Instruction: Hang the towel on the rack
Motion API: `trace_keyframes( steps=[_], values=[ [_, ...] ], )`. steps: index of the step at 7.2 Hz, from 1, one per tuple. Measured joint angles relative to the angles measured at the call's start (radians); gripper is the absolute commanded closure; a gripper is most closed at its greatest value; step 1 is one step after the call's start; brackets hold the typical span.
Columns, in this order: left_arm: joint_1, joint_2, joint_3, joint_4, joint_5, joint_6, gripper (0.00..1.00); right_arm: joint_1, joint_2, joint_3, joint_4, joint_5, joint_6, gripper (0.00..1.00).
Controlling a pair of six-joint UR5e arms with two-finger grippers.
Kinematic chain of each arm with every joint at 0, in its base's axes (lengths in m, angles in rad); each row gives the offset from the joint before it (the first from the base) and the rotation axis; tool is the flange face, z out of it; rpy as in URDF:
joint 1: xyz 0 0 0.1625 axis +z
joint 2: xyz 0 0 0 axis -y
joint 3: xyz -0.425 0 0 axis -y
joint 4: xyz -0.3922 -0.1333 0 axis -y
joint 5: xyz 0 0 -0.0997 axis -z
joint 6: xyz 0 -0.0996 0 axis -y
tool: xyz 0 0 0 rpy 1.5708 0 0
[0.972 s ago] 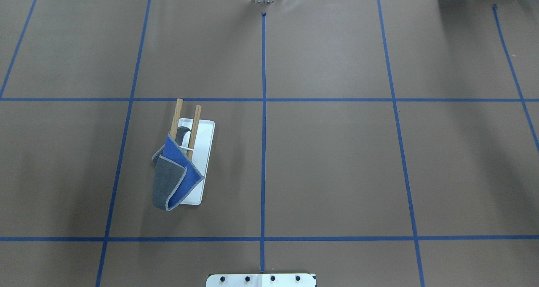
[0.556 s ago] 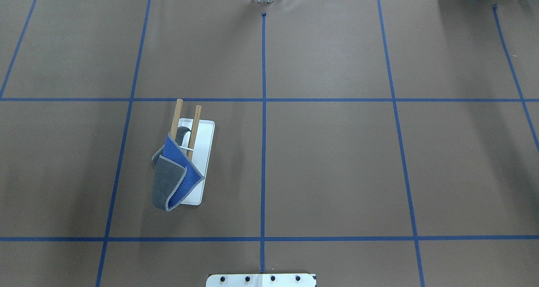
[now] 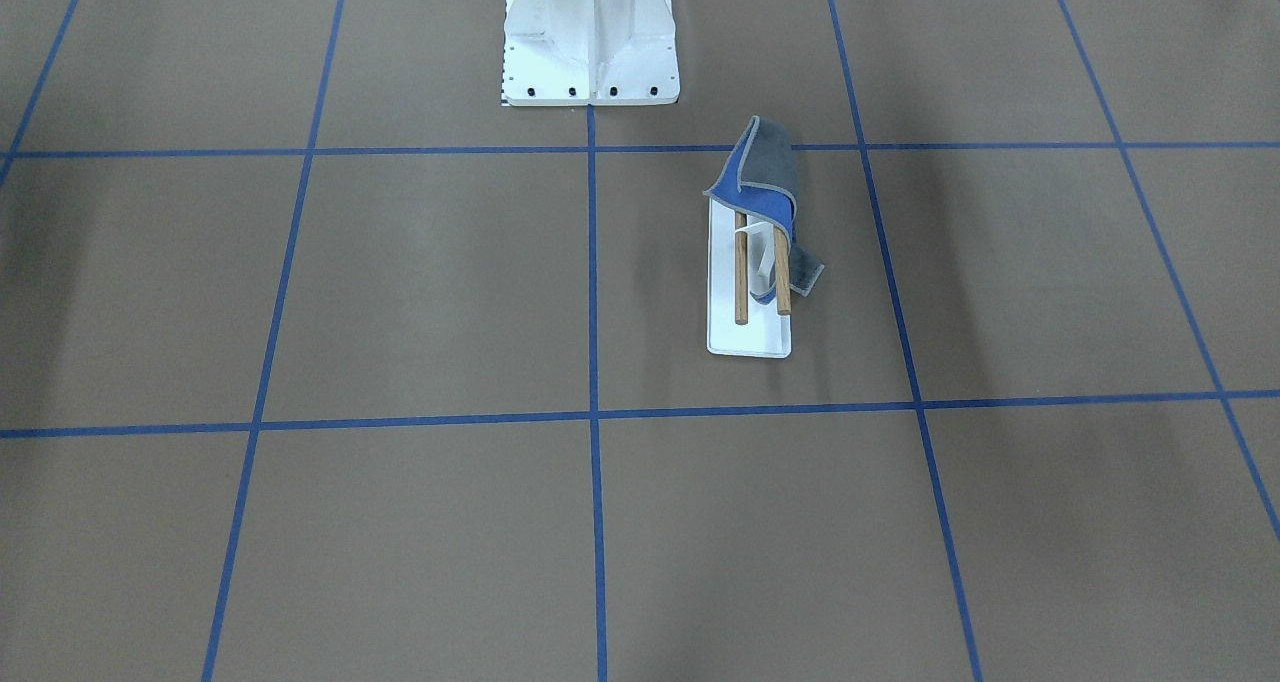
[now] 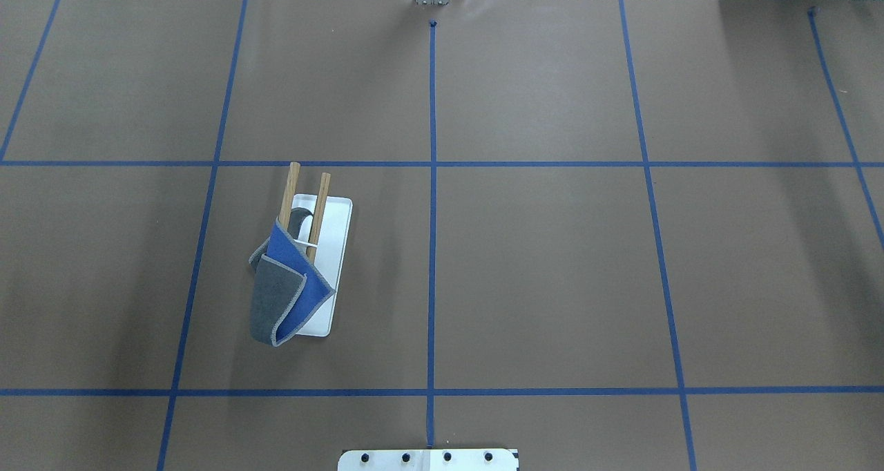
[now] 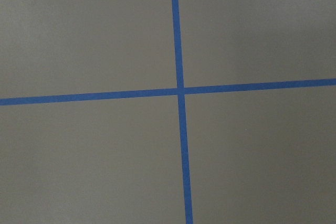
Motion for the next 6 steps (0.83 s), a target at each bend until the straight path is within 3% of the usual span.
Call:
trace_keyframes(
  steps=[6],
  values=[
    [0.000, 0.000, 0.002, -0.006, -0.003, 0.004, 0.02, -0.001, 0.001, 0.007, 0.001, 0.029, 0.005, 0.00]
  ],
)
